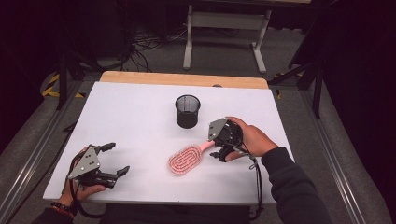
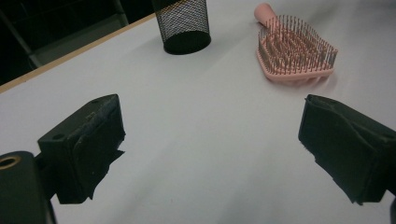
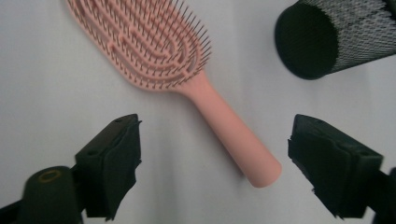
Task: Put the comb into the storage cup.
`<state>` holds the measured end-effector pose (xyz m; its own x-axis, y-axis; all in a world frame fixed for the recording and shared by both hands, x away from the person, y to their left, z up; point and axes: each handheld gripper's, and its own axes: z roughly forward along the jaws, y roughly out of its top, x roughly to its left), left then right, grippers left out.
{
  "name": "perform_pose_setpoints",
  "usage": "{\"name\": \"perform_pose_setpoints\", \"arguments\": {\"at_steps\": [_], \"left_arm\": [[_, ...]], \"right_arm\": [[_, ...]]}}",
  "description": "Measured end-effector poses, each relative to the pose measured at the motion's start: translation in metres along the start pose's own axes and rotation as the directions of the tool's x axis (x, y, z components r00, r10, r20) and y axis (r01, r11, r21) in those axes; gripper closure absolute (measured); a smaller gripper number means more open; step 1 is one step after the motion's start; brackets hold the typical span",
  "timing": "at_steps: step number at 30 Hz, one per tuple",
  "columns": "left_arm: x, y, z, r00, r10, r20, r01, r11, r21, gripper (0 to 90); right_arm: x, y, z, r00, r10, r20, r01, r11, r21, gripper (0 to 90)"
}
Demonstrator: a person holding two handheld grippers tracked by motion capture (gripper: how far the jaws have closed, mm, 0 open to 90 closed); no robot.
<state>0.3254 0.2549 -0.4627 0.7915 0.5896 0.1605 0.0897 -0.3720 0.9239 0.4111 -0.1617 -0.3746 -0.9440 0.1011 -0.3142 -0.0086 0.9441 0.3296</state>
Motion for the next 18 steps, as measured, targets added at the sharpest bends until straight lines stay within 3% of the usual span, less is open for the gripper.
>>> {"name": "perform_pose_setpoints", "arguments": {"at_steps": [6,13,16,18], "left_arm": [[0.001,-0.001,-0.001,1.0,-0.004,0.006,0.004,1.0,-0.006,7.7],[0.001,-0.002,0.0,0.9997,-0.008,0.024,0.008,0.9999,-0.011,7.8],[0.001,-0.002,0.0,0.9994,-0.013,0.031,0.014,0.9999,-0.009,8.0],[0.001,-0.002,0.0,0.9994,-0.014,0.032,0.014,0.9998,-0.012,8.2]], "right_arm": [[-0.009,0.009,0.027,0.9947,-0.08,-0.065,0.086,0.992,0.096,25.4],[-0.016,0.017,0.045,0.9864,-0.116,-0.116,0.131,0.982,0.133,35.0],[-0.02,0.023,0.054,0.9797,-0.147,-0.136,0.169,0.972,0.163,42.0],[-0.021,0.025,0.057,0.9773,-0.156,-0.143,0.178,0.972,0.155,45.3]]}}
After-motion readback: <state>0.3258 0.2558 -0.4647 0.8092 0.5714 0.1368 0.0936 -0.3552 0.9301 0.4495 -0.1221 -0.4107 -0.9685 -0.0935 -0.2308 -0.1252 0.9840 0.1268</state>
